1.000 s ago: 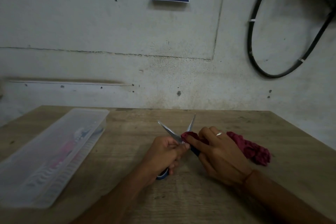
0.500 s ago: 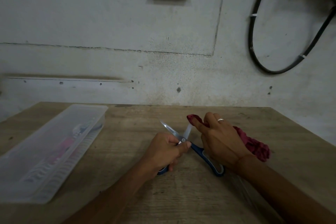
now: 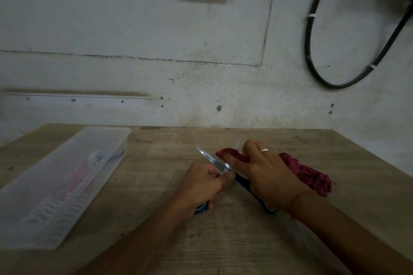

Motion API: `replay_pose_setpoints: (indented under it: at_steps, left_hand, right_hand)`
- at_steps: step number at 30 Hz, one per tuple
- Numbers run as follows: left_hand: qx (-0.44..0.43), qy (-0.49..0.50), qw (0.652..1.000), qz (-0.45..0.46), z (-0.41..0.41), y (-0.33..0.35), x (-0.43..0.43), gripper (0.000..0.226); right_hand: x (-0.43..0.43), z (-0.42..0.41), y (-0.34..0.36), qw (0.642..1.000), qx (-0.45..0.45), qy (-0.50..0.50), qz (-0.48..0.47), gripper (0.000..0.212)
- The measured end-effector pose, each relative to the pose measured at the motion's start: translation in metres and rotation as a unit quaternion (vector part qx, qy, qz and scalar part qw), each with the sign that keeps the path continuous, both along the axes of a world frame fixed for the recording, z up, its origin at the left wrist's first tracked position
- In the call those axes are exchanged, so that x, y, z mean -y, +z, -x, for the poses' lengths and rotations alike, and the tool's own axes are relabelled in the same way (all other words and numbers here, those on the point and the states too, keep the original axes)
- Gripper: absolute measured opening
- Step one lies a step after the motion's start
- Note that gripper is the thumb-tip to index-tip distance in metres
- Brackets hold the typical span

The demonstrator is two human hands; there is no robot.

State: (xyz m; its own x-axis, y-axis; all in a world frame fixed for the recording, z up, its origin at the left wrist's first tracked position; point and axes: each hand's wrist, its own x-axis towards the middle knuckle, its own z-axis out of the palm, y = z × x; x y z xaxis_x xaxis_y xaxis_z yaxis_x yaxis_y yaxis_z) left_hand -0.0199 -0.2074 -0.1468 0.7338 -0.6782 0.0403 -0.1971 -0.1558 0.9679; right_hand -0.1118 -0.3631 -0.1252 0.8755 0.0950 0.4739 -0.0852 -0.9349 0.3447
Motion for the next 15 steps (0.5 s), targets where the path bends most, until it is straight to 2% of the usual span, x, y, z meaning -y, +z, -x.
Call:
replay_pose_setpoints:
  at_steps: [4,8,11,13,15]
  left_hand:
    - [0.005,-0.013,1.0,-0.012,0.003,0.0,-0.003,0.031]
    - [-0.016,-0.006,0.999,-0.034,0.004,0.004,0.001,0.032]
    - [-0.023,-0.012,0.999,-0.032,0.005,0.006,0.0,0.029]
    - [-0.018,-0.009,1.0,-0.024,0.007,0.005,-0.001,0.028]
    - [-0.008,-0.009,1.0,-0.016,0.007,0.004,-0.001,0.029]
  right_hand:
    - [0.014,-0.004,0.007,0.995,-0.054,-0.075,-0.043,0.09]
    - [0.015,-0.007,0.007,0.987,-0.022,-0.114,-0.112,0.095]
    - [0.009,0.002,0.007,0.992,-0.008,-0.04,-0.116,0.093]
    - [-0.003,0.011,0.005,0.991,-0.063,0.023,-0.114,0.079]
    - [-0.005,0.013,0.006,0.99,-0.1,0.025,-0.1,0.075]
